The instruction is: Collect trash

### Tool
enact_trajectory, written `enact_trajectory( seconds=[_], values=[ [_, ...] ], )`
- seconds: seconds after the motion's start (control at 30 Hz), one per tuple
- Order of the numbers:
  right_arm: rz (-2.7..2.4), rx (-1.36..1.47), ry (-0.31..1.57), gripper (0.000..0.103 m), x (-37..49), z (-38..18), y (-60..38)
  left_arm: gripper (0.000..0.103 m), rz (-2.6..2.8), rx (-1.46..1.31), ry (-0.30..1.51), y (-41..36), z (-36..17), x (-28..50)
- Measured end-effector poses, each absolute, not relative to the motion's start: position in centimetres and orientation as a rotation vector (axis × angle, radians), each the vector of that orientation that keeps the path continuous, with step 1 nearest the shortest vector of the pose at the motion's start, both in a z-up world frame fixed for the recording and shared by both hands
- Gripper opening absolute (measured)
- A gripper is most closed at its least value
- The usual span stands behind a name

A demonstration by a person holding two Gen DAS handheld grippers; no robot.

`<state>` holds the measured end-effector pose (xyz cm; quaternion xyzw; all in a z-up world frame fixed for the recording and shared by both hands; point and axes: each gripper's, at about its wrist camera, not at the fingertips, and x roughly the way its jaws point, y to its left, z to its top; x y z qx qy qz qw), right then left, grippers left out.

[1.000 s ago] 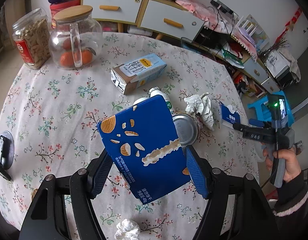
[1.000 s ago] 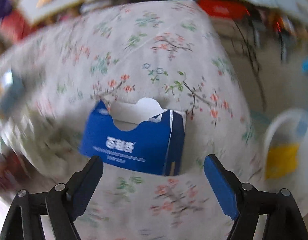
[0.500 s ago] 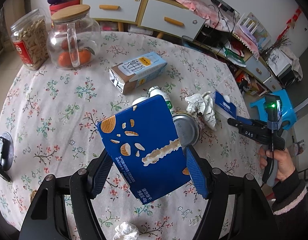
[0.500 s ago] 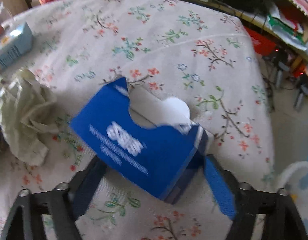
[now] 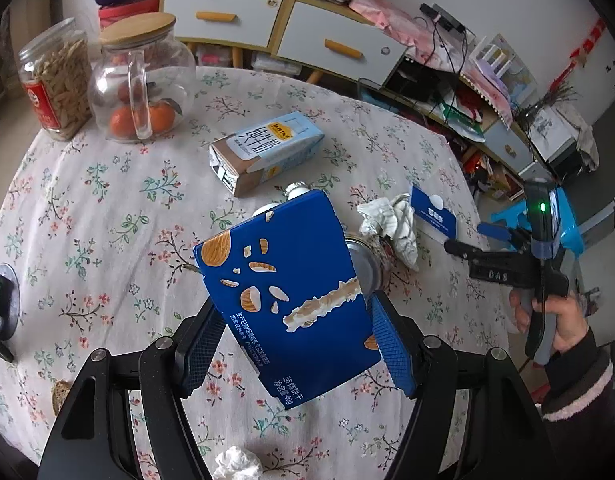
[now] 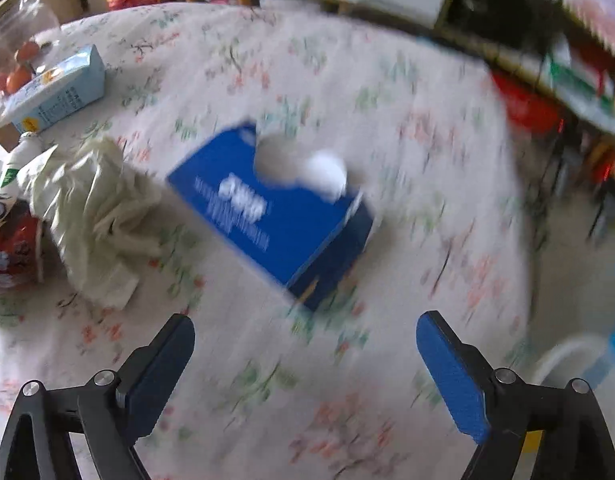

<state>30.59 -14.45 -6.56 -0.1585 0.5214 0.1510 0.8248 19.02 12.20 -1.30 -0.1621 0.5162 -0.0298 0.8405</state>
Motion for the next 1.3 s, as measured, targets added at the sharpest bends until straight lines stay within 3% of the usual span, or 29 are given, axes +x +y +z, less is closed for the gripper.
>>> enact_trajectory(
  seconds=[0.27, 0.6, 1.3],
  values=[
    [0.358, -0.377, 1.116, 0.092, 35.0, -8.9, -12.5, 0.074, -0.063, -0.350, 1.104, 12.5, -1.8, 20.1],
    [0.337, -0.322, 1.148, 0.061, 33.3, -8.5, -12.9, 0.074, -0.090, -0.340, 1.076, 11.4, -0.9, 19.7],
    [0.147, -0.032, 1.176, 0.059, 21.8, -1.2, -21.6, 0.074, -0.255, -0.209, 1.029, 1.4, 0.9, 16.8]
  ],
)
